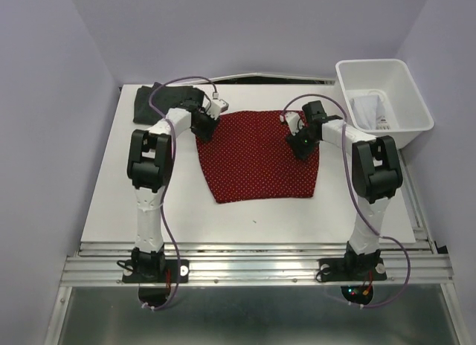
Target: Fold and stack the skirts
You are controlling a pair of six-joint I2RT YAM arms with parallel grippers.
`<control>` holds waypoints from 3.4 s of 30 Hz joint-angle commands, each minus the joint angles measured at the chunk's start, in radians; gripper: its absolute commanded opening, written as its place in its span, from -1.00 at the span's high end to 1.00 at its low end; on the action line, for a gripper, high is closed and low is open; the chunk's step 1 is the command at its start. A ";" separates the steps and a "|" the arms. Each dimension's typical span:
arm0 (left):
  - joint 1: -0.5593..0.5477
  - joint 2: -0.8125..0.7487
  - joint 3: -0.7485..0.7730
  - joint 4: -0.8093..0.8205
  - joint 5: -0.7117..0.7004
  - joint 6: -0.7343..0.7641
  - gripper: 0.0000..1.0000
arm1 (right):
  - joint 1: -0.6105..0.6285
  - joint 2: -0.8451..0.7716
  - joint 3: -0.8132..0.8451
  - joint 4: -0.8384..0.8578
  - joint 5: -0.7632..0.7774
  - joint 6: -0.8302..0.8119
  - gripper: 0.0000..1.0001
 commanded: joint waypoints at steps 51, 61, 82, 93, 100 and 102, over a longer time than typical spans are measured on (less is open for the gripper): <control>0.147 -0.692 -0.875 0.089 0.236 0.639 -0.35 | 0.455 -0.501 -0.424 -0.212 -0.130 -0.024 -0.20; 0.136 -0.565 -0.783 -0.006 0.373 0.690 -0.18 | 0.474 -0.481 -0.497 -0.137 -0.110 0.018 -0.11; 0.130 -0.649 -0.636 -0.236 0.159 0.752 0.99 | 0.497 -0.412 -0.574 -0.100 -0.011 -0.012 0.27; 0.139 -0.842 -0.822 -0.223 0.126 1.007 -0.30 | 0.497 -0.528 -0.565 -0.135 -0.006 0.001 -0.15; 0.124 -0.852 -0.950 0.016 0.183 1.095 -0.35 | 0.506 -0.544 -0.534 -0.166 -0.046 0.025 0.13; 0.093 -0.786 -0.934 0.041 0.180 1.054 -0.34 | 0.506 -0.542 -0.566 -0.135 -0.027 0.024 0.20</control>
